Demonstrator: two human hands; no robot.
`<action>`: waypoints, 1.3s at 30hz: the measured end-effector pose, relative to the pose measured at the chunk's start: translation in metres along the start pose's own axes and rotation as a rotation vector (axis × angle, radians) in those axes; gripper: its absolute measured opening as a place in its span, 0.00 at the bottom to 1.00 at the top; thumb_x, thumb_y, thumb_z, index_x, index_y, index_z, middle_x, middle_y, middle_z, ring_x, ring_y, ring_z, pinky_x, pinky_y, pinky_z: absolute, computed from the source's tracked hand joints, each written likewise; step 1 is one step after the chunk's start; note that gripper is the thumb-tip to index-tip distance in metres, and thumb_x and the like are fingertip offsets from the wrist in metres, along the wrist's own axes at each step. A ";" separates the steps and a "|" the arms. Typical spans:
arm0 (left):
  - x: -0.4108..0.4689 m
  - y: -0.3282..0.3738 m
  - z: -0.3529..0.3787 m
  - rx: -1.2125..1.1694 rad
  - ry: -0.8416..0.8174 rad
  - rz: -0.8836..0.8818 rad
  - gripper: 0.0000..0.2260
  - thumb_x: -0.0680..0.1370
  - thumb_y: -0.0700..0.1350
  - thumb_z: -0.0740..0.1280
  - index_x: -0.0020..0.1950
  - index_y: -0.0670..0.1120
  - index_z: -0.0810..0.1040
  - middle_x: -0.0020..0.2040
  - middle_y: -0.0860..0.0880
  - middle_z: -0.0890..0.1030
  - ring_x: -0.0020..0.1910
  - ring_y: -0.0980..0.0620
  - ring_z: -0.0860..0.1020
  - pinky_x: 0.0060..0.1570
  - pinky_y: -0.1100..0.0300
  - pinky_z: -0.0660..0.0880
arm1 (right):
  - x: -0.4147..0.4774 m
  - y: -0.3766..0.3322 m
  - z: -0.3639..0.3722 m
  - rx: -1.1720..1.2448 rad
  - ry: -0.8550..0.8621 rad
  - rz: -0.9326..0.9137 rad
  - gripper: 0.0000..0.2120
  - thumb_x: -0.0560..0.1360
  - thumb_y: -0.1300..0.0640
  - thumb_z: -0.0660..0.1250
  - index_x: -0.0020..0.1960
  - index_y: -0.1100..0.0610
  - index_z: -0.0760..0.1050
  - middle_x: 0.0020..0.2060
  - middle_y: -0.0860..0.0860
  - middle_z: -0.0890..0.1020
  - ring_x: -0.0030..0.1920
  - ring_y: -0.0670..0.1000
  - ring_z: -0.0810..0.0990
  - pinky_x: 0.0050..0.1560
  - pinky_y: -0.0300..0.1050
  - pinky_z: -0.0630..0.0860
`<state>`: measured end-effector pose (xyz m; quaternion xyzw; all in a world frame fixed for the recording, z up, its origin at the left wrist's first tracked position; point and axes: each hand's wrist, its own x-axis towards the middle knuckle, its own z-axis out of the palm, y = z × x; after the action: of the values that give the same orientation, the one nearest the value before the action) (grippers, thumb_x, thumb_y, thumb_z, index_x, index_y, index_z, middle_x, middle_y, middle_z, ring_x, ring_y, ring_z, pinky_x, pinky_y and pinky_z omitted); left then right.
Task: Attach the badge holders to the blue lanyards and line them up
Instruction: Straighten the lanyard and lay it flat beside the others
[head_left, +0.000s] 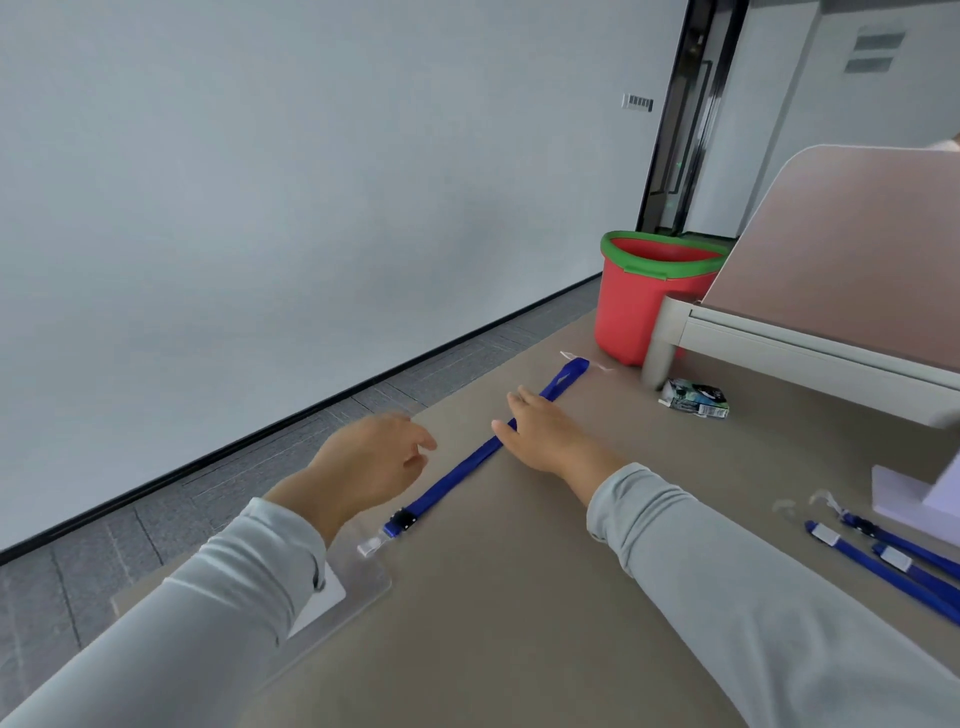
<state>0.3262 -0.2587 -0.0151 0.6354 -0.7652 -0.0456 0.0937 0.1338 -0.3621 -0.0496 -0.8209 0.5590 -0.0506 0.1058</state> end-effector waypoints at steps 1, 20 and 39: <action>-0.013 -0.005 0.001 -0.009 0.003 -0.009 0.13 0.79 0.46 0.60 0.63 0.53 0.75 0.57 0.54 0.76 0.56 0.55 0.76 0.58 0.57 0.73 | -0.004 -0.008 0.002 -0.003 -0.011 0.008 0.30 0.80 0.44 0.51 0.75 0.62 0.52 0.76 0.57 0.51 0.75 0.56 0.53 0.73 0.53 0.54; -0.146 -0.039 0.035 -0.004 -0.031 -0.115 0.21 0.82 0.52 0.48 0.75 0.52 0.55 0.77 0.55 0.53 0.75 0.56 0.49 0.72 0.60 0.46 | -0.024 -0.050 0.027 -0.143 -0.090 0.092 0.43 0.73 0.30 0.46 0.76 0.60 0.43 0.76 0.57 0.46 0.76 0.55 0.45 0.74 0.55 0.50; -0.143 -0.080 0.034 -0.013 -0.035 -0.182 0.44 0.63 0.73 0.29 0.75 0.57 0.52 0.76 0.60 0.51 0.75 0.58 0.45 0.73 0.55 0.44 | 0.014 -0.062 0.026 -0.129 -0.104 0.096 0.48 0.69 0.26 0.47 0.76 0.57 0.40 0.77 0.54 0.44 0.76 0.53 0.42 0.74 0.60 0.44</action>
<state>0.4213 -0.1356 -0.0754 0.7008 -0.7054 -0.0698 0.0798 0.2004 -0.3502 -0.0617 -0.7997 0.5936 0.0334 0.0841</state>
